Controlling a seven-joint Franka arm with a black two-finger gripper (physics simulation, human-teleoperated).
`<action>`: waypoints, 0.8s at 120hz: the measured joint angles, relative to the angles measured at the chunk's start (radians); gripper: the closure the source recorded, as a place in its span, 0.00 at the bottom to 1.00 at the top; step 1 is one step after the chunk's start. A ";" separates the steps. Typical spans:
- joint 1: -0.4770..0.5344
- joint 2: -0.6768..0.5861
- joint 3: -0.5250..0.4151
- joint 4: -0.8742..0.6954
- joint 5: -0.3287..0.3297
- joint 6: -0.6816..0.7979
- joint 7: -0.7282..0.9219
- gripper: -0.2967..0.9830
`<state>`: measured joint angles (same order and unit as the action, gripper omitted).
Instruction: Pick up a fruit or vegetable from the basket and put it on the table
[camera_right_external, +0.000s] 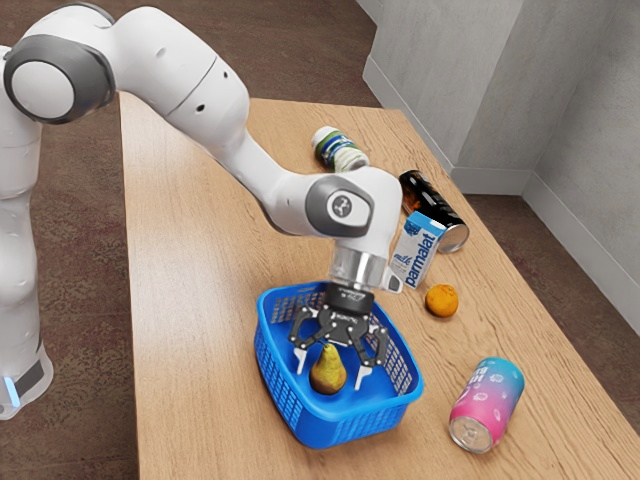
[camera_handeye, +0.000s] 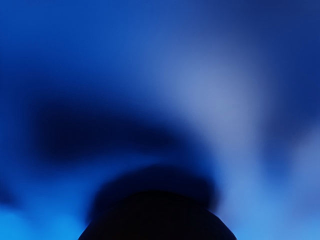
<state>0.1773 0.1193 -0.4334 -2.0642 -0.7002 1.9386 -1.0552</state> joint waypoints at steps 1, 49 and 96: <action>-0.001 0.000 0.000 0.000 0.002 0.001 -0.002 0.23; -0.019 -0.001 0.010 -0.003 0.032 0.016 -0.008 0.58; -0.030 -0.009 0.037 -0.009 -0.014 -0.001 0.027 0.57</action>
<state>0.1475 0.1104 -0.3962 -2.0736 -0.7142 1.9379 -1.0282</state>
